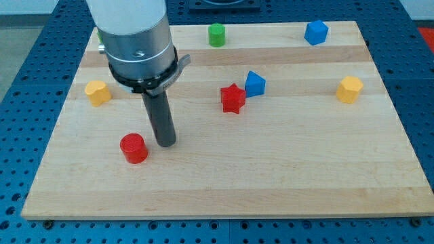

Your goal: Move the red circle towards bottom left corner

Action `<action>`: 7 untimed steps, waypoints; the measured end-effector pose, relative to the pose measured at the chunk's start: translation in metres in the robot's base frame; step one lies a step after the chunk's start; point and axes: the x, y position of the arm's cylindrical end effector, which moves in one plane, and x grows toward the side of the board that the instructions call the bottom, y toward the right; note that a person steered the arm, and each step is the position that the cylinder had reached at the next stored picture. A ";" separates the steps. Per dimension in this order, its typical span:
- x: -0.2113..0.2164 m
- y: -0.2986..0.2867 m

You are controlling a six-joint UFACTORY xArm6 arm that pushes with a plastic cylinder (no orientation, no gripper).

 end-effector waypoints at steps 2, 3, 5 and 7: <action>0.042 -0.054; 0.038 -0.026; 0.003 -0.030; 0.037 -0.099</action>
